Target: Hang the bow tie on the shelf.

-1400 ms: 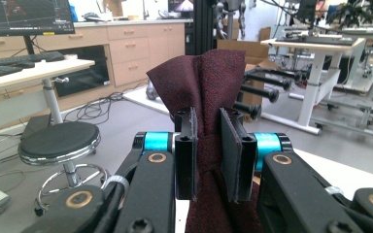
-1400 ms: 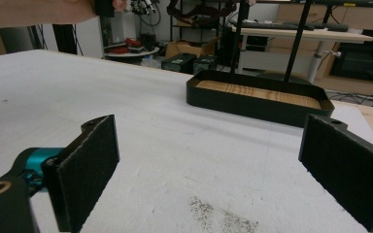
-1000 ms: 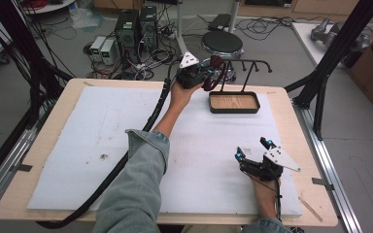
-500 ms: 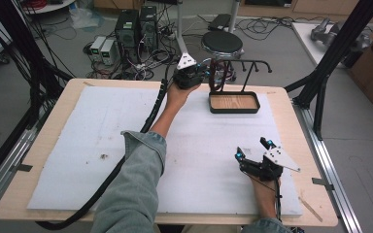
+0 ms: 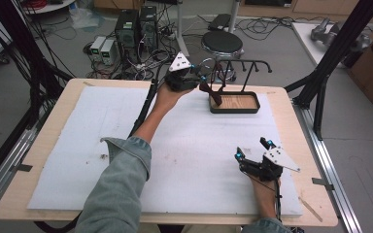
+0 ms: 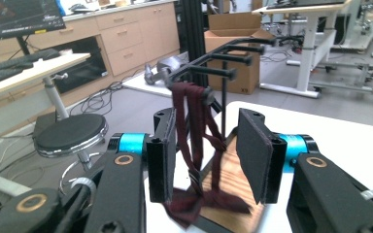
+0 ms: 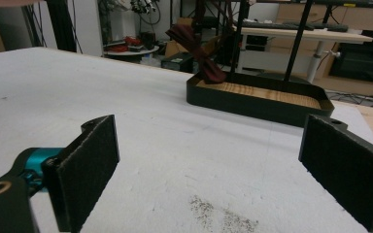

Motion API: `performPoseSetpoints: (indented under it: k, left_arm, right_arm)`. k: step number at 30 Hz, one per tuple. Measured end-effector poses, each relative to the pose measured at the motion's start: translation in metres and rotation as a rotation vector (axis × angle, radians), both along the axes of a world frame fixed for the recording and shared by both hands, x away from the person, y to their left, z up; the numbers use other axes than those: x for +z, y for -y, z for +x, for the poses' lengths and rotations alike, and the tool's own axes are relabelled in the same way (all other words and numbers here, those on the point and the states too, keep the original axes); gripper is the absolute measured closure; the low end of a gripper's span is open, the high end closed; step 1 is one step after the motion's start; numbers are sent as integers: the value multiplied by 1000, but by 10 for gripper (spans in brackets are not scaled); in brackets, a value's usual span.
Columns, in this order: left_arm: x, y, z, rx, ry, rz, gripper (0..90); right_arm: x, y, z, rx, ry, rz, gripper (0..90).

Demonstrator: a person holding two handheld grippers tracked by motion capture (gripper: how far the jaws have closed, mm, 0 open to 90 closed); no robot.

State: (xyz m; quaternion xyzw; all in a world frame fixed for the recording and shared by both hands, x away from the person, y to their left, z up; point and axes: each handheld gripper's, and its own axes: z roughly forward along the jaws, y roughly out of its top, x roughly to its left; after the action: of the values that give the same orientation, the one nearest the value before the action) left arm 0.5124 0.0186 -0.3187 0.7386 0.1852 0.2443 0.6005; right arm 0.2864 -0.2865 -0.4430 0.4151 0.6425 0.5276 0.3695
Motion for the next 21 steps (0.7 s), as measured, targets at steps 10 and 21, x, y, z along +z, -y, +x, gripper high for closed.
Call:
performPoseSetpoints:
  k: [10, 21]
  left_arm:
    - [21, -35, -32, -12, 35, 19, 550]
    - [25, -89, -63, 21, 1, 3, 436]
  right_arm:
    - [0, 0, 0, 0, -1, -8, 65]
    - [0, -2, -1, -3, 1, -22, 65]
